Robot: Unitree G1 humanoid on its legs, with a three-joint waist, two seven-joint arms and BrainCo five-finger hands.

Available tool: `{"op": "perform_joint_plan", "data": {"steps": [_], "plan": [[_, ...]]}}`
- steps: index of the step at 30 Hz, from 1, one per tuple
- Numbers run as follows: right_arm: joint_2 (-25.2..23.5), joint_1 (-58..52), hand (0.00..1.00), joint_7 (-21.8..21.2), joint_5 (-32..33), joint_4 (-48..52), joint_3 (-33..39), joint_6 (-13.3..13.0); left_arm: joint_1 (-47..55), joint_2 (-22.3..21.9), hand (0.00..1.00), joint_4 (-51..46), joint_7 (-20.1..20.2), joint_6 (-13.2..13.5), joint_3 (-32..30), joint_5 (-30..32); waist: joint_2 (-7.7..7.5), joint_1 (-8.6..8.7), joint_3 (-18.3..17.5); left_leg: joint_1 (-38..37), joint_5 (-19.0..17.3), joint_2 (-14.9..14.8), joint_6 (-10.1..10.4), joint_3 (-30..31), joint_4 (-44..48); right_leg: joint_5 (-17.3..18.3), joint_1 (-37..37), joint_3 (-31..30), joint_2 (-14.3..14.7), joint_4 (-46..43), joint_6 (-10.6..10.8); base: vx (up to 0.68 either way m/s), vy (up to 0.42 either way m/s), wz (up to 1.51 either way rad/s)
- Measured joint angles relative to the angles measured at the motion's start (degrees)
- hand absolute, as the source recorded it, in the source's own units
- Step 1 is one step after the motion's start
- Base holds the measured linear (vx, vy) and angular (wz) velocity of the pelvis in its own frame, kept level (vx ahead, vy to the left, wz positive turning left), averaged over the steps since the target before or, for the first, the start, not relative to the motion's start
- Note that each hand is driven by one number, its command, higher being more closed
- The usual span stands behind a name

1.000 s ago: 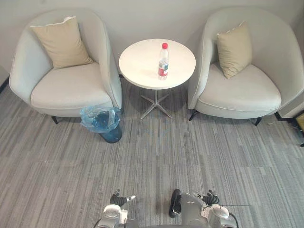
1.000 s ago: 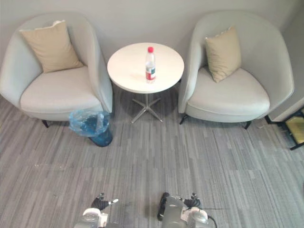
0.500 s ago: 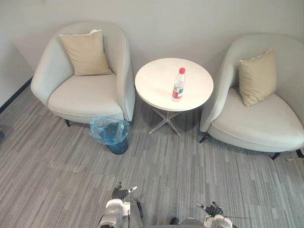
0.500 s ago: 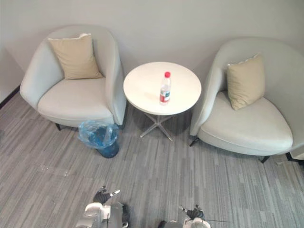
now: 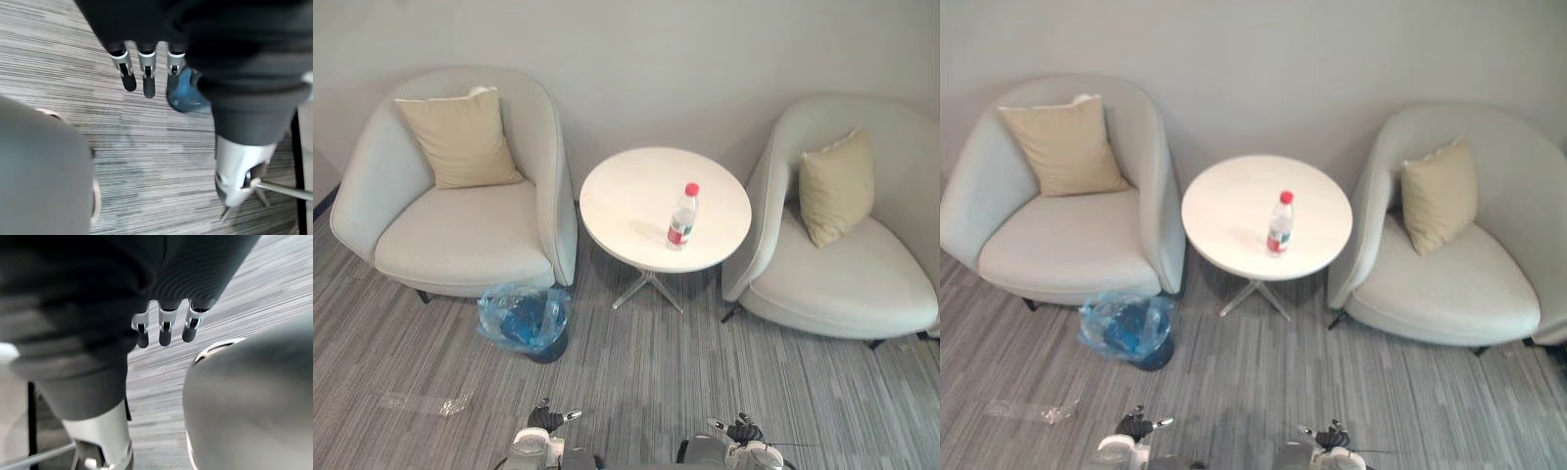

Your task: Gather rubbish on tea table into small bin, then transfer packed bag to large trash can.

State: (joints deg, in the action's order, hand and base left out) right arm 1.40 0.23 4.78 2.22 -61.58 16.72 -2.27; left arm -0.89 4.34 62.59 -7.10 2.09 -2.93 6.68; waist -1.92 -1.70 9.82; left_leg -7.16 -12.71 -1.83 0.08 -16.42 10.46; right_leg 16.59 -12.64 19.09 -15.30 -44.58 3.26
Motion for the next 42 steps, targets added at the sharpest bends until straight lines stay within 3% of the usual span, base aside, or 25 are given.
{"op": "perform_joint_plan", "data": {"steps": [2,3,4,7,10,12,14,15,16,18,19,20,21,22,23,24,32,36,42], "plan": [[0.0,0.2,0.00,-0.1,0.0,0.4,0.0,0.0,-0.1,-0.1,0.00,-0.1,0.0,0.0,-0.3,0.0,0.18,0.13,0.2,-0.1,0.0,-1.0,0.1,1.5,0.0,-1.7,-1.6,-0.1,1.9,10.1,-0.8,0.29,-0.181,0.46],[-0.3,-0.2,0.00,-0.1,0.0,0.3,-0.4,0.0,0.0,0.3,0.00,-0.2,0.0,0.0,-0.4,0.1,-0.96,0.34,-0.2,-0.9,-0.5,-0.6,2.1,2.3,0.1,-11.3,-0.9,-2.1,3.5,22.0,-2.3,0.31,-0.228,0.24],[0.5,0.5,0.00,-0.2,0.0,0.2,-0.6,0.0,-0.1,-0.7,0.00,0.3,-0.1,-0.1,-1.0,0.1,1.30,0.24,0.0,-1.8,-1.6,-2.4,3.9,2.9,-0.3,-12.3,0.4,-2.0,5.5,21.2,-4.1,0.35,-0.233,0.11],[1.5,0.9,0.00,-0.1,0.1,-0.1,-1.0,0.1,-0.6,-3.2,0.00,0.4,-0.1,0.1,-2.5,1.1,2.96,0.52,-0.1,-2.5,-0.3,-3.8,4.9,3.1,-1.7,-10.4,0.6,-1.6,7.0,21.6,-4.9,0.27,-0.178,-0.10],[1.0,0.8,0.00,0.0,0.1,0.1,-0.8,0.0,-1.3,-5.2,0.00,0.4,0.0,0.1,-2.8,2.0,3.14,1.62,-0.2,-2.8,0.5,-4.7,5.6,5.8,-2.2,-8.8,3.2,1.5,7.1,22.9,-4.3,0.10,-0.102,0.37],[0.7,0.6,0.00,0.0,0.1,0.0,0.1,0.0,-1.4,-5.6,0.00,-0.2,0.1,0.2,-2.8,2.2,2.04,1.52,0.1,-1.7,0.5,-5.4,5.6,6.7,0.3,-8.0,5.4,3.3,7.3,24.3,-4.0,0.05,-0.103,0.71],[-0.5,-0.1,0.00,0.1,0.3,0.1,0.5,-0.1,-1.6,-5.6,0.00,-0.9,0.1,0.2,-2.8,2.2,1.06,1.44,-0.2,2.4,0.1,-6.5,6.1,7.8,8.1,-7.5,7.1,5.0,7.3,26.9,-3.4,0.00,-0.084,0.68],[-0.5,-0.8,0.00,0.2,0.5,0.4,0.6,-0.3,-1.7,-5.7,0.00,-2.8,0.1,0.2,-3.4,2.2,1.10,1.13,0.2,9.2,0.1,-9.1,6.2,8.2,22.4,-7.7,9.6,5.5,8.8,29.5,-3.5,0.01,-0.062,0.46],[0.0,-1.3,0.00,0.3,0.7,1.3,0.5,-0.3,-1.5,-6.4,0.00,-4.1,0.1,0.3,-4.9,2.1,2.45,0.40,0.7,13.1,-0.1,-11.5,6.0,7.8,31.8,-7.6,11.7,5.5,10.4,30.4,-3.9,0.02,-0.044,0.21],[0.3,-2.1,0.00,0.6,1.5,2.2,0.5,-0.4,-1.1,-6.9,0.00,-4.7,-0.1,0.4,-5.1,1.5,3.21,-0.29,0.6,14.3,-2.2,-12.8,5.3,7.6,34.4,-7.3,13.3,4.4,11.1,30.5,-3.8,0.08,0.049,-0.24],[0.3,-2.1,0.00,0.6,1.8,2.2,0.5,-0.4,-1.1,-6.9,0.00,-4.7,0.0,0.3,-5.0,1.3,3.35,-0.28,0.6,14.4,-2.8,-12.6,5.4,7.5,33.8,-7.3,13.6,4.1,11.1,30.5,-3.8,0.12,0.126,-0.49],[0.5,-2.1,0.00,0.8,2.5,2.2,0.6,-0.4,-1.2,-7.0,0.00,-4.7,-0.1,0.4,-5.0,0.2,3.38,-0.44,0.7,15.1,-4.0,-10.8,5.3,8.4,26.6,-7.4,13.5,2.2,10.6,30.4,-3.1,0.10,0.134,-0.43],[0.6,-2.1,0.00,0.8,2.5,2.2,0.6,-0.4,-1.1,-7.0,0.00,-4.7,-0.2,0.5,-5.0,-0.1,3.52,-0.51,0.6,15.1,-3.6,-10.1,5.1,9.1,22.7,-7.3,13.3,1.7,10.5,30.1,-2.8,0.12,0.209,-0.75],[0.9,-2.1,0.00,0.9,2.4,2.3,0.4,-0.2,-1.4,-7.1,0.00,-4.6,-0.2,0.5,-5.0,-0.2,3.85,-1.27,0.3,14.1,-1.9,-7.9,5.4,10.1,15.5,-6.7,11.6,-1.1,10.0,27.8,-1.2,0.12,0.185,-0.47],[0.6,-2.5,0.00,0.9,2.6,2.4,0.4,-0.2,-1.4,-6.7,0.00,-4.5,-0.2,0.5,-5.0,-0.2,3.37,-1.09,0.0,13.6,-1.8,-7.0,5.5,9.6,14.1,-7.1,11.5,-1.8,9.5,28.4,-0.7,0.17,0.188,-0.42],[0.2,-2.6,0.00,0.9,2.5,2.1,0.4,-0.1,-1.5,-6.3,0.00,-3.9,-0.3,0.4,-5.0,-0.2,1.78,-1.11,-0.8,12.4,-0.8,-5.5,4.4,8.9,11.9,-8.6,11.7,-3.6,9.1,30.6,-0.6,0.13,0.095,-0.10],[-0.3,-3.3,0.00,0.9,2.3,2.1,-1.2,0.0,-1.3,-5.7,0.00,-3.3,0.1,0.0,-5.0,0.0,1.45,-1.11,-1.3,9.7,-0.7,-3.1,4.1,7.5,11.4,-9.4,13.8,-9.0,8.3,34.1,0.1,0.15,0.076,-0.20],[-0.2,-4.0,0.00,0.9,2.3,2.1,-1.1,0.0,-0.7,-5.6,0.00,-1.9,0.2,-0.1,-4.3,0.0,2.05,-1.20,-3.5,7.8,-0.6,-3.1,4.0,7.6,7.3,-9.3,13.9,-10.3,9.1,35.8,0.2,0.11,-0.034,-0.14],[0.4,-4.7,0.00,1.3,2.4,2.1,-1.3,-0.1,-0.6,-4.9,0.00,0.2,-0.1,0.0,-2.0,0.1,1.96,-1.21,-5.8,6.0,2.6,-2.0,3.2,8.2,1.7,-11.4,14.8,-11.5,9.2,40.5,0.2,0.04,-0.027,-0.10]]}}
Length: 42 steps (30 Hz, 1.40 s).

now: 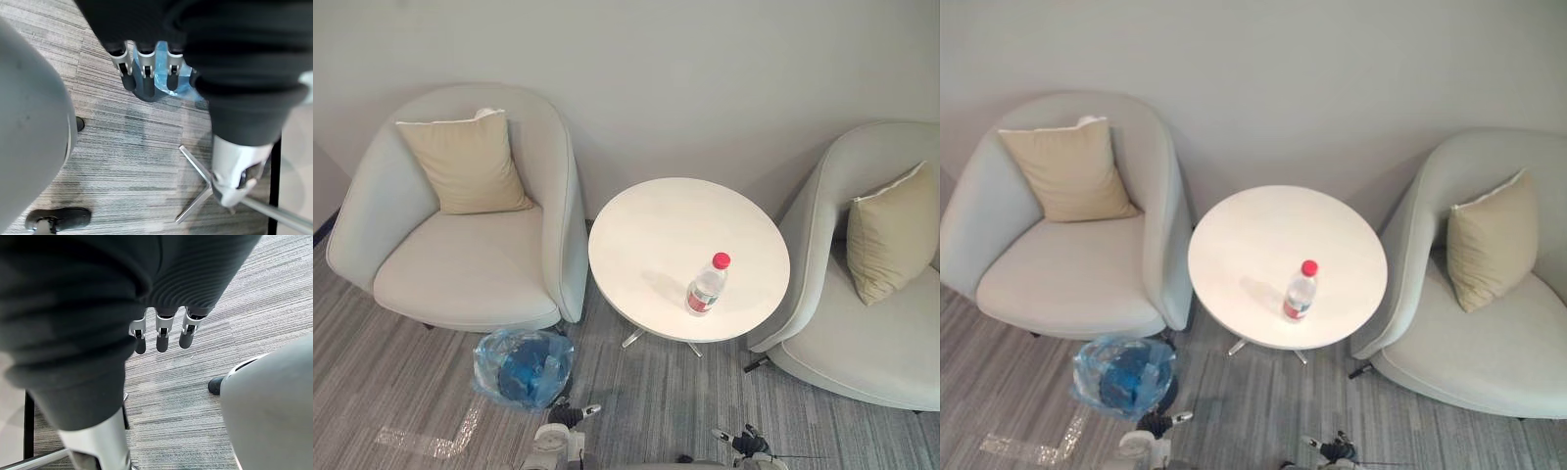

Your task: Gather rubbish on tea table into small bin, then transfer packed bag to large trash can.

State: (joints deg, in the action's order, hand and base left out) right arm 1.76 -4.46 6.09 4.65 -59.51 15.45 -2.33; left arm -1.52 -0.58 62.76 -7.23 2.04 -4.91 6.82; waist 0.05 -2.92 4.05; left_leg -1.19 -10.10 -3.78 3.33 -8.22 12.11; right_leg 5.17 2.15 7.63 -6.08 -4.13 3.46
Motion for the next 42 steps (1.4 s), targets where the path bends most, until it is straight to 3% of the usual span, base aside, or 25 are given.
{"op": "perform_joint_plan", "data": {"steps": [3,7,12,19,28,42], "plan": [[0.5,1.0,0.00,1.4,-0.1,1.5,-0.6,-0.4,0.0,0.9,0.00,0.4,-0.2,0.0,2.1,0.6,-0.10,-0.02,-0.2,0.1,1.6,0.6,-0.5,1.2,-1.7,-2.3,0.2,-0.4,0.0,2.9,-0.4,-0.01,-0.008,-0.11],[3.1,-0.2,0.00,3.1,-0.5,11.5,-2.7,-1.2,0.5,3.2,0.00,1.0,-0.3,0.0,3.8,2.0,-0.27,0.16,-0.2,0.1,1.9,1.1,-0.6,2.7,-2.0,-4.4,1.8,-0.6,0.0,6.5,-0.2,-0.04,0.009,-0.01],[6.3,-0.1,0.00,4.1,-7.0,24.8,-3.5,-3.0,1.8,4.6,0.00,0.8,-0.2,0.3,5.0,2.3,-0.42,0.25,-0.2,0.3,2.0,1.4,-0.4,5.7,-5.0,-7.3,1.3,-0.6,0.2,9.2,0.3,-0.10,0.016,0.01],[6.7,-0.2,0.00,5.4,-11.8,36.4,-5.1,-4.5,2.3,5.9,0.00,-0.7,0.1,1.3,7.4,4.4,-1.04,0.36,0.3,0.2,3.0,2.0,0.4,6.0,-7.8,-8.6,-0.4,-1.7,-0.1,9.3,0.7,-0.11,0.004,-0.07],[10.4,0.5,0.00,6.3,-18.3,38.8,-7.9,-5.2,2.7,6.1,0.00,-2.2,0.2,1.6,8.7,6.6,-0.22,0.78,0.7,1.2,4.0,2.3,0.0,9.4,-8.1,-8.4,-0.9,0.1,0.1,9.2,0.9,0.03,-0.008,0.09],[10.0,8.7,0.00,10.2,-18.1,38.7,-12.4,-5.4,2.6,6.1,0.00,-4.6,-0.2,2.6,8.6,6.5,0.68,-0.32,3.5,4.0,4.5,2.7,-0.1,13.0,-8.1,-8.2,-2.1,3.3,0.0,9.2,0.9,-0.01,-0.005,0.11]]}}
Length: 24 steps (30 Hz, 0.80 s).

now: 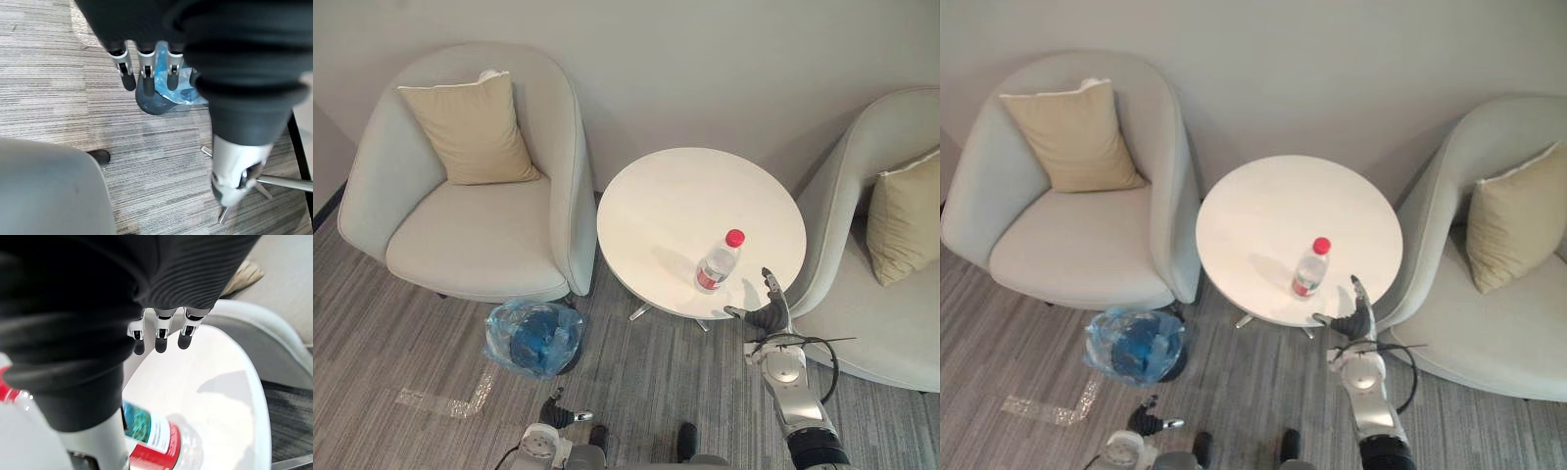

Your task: Gather rubbish on tea table into small bin, then transfer packed bag to large trash can.

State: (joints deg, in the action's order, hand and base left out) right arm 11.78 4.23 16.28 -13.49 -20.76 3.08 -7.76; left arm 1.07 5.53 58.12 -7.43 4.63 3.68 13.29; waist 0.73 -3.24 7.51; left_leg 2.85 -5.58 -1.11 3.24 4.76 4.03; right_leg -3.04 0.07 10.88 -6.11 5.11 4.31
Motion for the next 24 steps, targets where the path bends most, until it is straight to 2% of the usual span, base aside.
{"op": "perform_joint_plan", "data": {"steps": [15,19,23,24], "plan": [[-2.7,6.6,0.00,6.3,4.4,-0.7,1.3,0.2,-0.8,0.0,0.00,-1.7,-0.3,0.1,-0.4,-2.3,0.08,-0.78,3.2,3.3,1.4,0.6,0.1,3.6,0.0,0.0,-1.5,3.3,-0.4,0.0,0.0,-0.02,0.002,0.13],[-2.7,9.6,0.00,7.1,5.7,-3.1,1.4,0.6,-1.0,-0.2,0.00,-3.2,-0.3,0.2,-0.5,-3.5,0.17,-2.19,4.6,3.8,1.4,0.7,0.1,3.7,0.2,0.0,-1.8,3.5,-0.4,0.0,0.0,-0.01,0.003,0.01],[-2.7,12.1,0.00,8.1,7.2,-4.2,1.5,0.6,-1.2,-0.2,0.00,-3.7,-0.4,0.3,-0.5,-4.6,0.26,-2.75,5.4,5.0,1.5,0.8,0.1,3.8,0.6,-0.1,-2.6,3.7,-0.4,0.0,-0.1,-0.01,0.006,0.04],[-2.7,13.5,1.00,8.6,7.4,-5.4,1.6,0.7,-1.5,-0.2,0.00,-3.8,-0.5,0.5,-0.5,-4.6,0.27,-3.00,6.0,5.1,1.5,0.8,0.1,3.8,0.7,-0.1,-2.6,3.7,-0.4,0.0,-0.1,-0.01,0.010,0.04]]}}
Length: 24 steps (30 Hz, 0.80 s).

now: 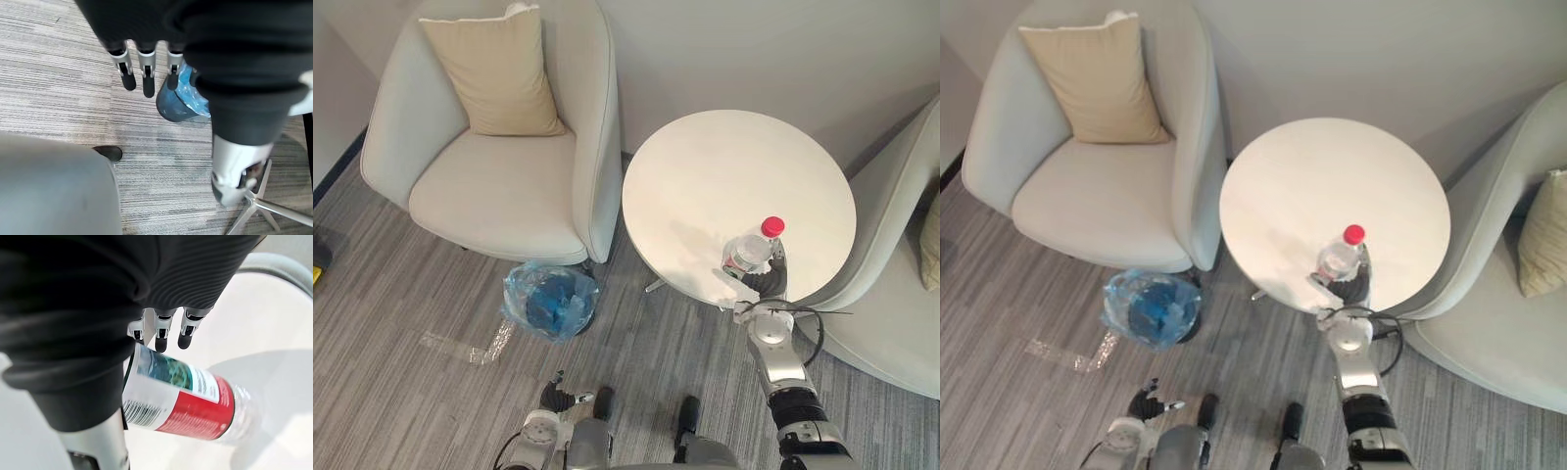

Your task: Gather rubbish on tea table into small bin, then transfer packed bag to large trash can.

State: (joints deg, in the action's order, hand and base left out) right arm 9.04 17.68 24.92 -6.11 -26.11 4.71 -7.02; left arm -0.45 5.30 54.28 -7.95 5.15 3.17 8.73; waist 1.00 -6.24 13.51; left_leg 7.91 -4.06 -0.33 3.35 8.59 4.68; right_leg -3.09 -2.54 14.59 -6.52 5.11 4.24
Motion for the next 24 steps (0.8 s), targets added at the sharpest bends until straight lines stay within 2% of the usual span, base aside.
{"op": "perform_joint_plan", "data": {"steps": [4,10,16,24], "plan": [[0.0,2.4,1.00,0.5,1.4,-0.2,0.7,0.0,-0.2,-0.1,0.00,-1.0,-0.8,0.8,0.0,-1.2,0.10,-0.35,1.9,0.3,0.0,0.1,0.0,0.2,0.2,0.0,0.0,0.3,-0.1,0.0,0.0,-0.01,0.009,0.03],[0.1,4.1,1.00,2.0,3.9,-0.8,2.0,0.1,-0.2,-0.3,0.00,-1.4,-0.9,0.9,-0.1,-2.2,0.12,-0.76,1.9,2.0,0.0,0.4,0.0,1.3,0.5,0.0,-1.2,0.9,-0.3,0.0,0.0,0.01,0.011,0.07],[0.0,3.4,1.00,1.6,4.0,-1.8,2.0,0.3,-0.2,-0.7,0.00,-1.4,-0.9,0.8,-1.1,-2.2,0.09,-1.11,1.9,1.6,0.0,0.9,0.0,2.4,1.5,0.0,0.2,1.3,-0.6,0.0,0.0,0.01,0.017,0.09],[0.1,-5.1,1.00,-3.0,3.5,10.7,0.2,-0.6,-0.1,-0.7,0.00,-1.4,-0.7,0.7,-1.5,-1.9,0.09,-1.06,1.9,0.8,0.0,0.9,0.0,1.9,1.6,0.0,0.7,0.4,-0.7,0.0,0.0,-0.03,0.013,-0.05]]}}
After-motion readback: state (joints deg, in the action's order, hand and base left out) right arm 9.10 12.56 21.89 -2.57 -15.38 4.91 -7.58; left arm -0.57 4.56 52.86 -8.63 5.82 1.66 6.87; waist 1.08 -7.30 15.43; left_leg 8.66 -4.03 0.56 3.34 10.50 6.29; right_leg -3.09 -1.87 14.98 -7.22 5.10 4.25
